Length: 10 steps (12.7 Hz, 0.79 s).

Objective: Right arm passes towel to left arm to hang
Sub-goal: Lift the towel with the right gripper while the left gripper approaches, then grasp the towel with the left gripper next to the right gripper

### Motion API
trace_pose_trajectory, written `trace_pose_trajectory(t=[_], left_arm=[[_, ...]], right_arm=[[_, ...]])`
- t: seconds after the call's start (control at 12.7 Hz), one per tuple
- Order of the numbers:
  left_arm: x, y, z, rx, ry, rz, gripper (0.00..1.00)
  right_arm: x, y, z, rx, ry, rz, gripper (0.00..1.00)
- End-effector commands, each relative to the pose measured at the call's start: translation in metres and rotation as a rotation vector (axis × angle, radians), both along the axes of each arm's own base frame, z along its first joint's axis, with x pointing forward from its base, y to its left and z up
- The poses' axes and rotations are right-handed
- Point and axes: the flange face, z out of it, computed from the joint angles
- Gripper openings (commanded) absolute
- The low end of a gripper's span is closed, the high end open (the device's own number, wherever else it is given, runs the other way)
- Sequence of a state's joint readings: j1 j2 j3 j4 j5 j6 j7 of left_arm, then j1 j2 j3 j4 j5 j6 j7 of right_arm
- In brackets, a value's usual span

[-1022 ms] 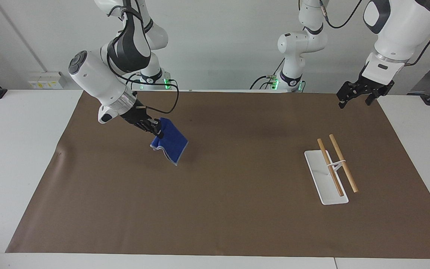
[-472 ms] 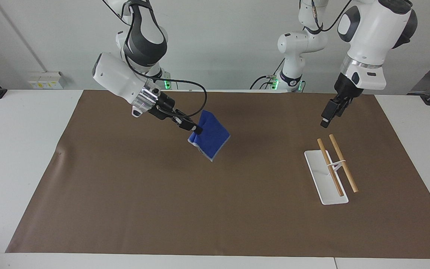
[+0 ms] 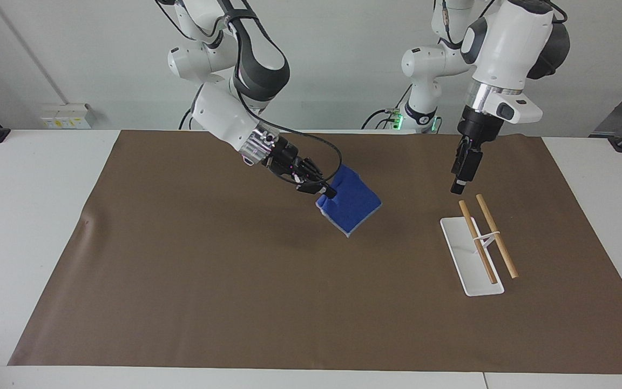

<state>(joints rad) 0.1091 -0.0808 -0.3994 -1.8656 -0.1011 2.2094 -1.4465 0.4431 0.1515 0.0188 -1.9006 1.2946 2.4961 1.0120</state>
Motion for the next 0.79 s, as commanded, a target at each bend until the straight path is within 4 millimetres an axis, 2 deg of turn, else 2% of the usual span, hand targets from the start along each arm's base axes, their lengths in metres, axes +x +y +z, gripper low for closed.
trace_pose_trajectory(t=[0.0, 0.08, 0.47, 0.63, 0.71], left_arm=[[-0.022, -0.04, -0.033, -0.094, -0.003, 0.125, 1.0], [-0.029, -0.056, -0.042, -0.112, 0.003, 0.144, 1.0], [-0.044, -0.095, -0.06, -0.15, 0.06, 0.188, 1.0], [-0.039, -0.098, -0.067, -0.169, 0.051, 0.186, 1.0], [-0.034, -0.098, -0.07, -0.187, 0.035, 0.188, 0.97]], right_arm=[[0.0, 0.003, -0.01, 0.076, 0.061, -0.064, 0.0], [0.0, 0.005, -0.009, 0.096, 0.064, -0.095, 0.0], [-0.002, 0.015, -0.002, 0.14, 0.059, -0.13, 0.0], [-0.002, 0.015, -0.001, 0.142, 0.058, -0.131, 0.0], [-0.003, 0.018, -0.001, 0.142, 0.058, -0.127, 0.0]])
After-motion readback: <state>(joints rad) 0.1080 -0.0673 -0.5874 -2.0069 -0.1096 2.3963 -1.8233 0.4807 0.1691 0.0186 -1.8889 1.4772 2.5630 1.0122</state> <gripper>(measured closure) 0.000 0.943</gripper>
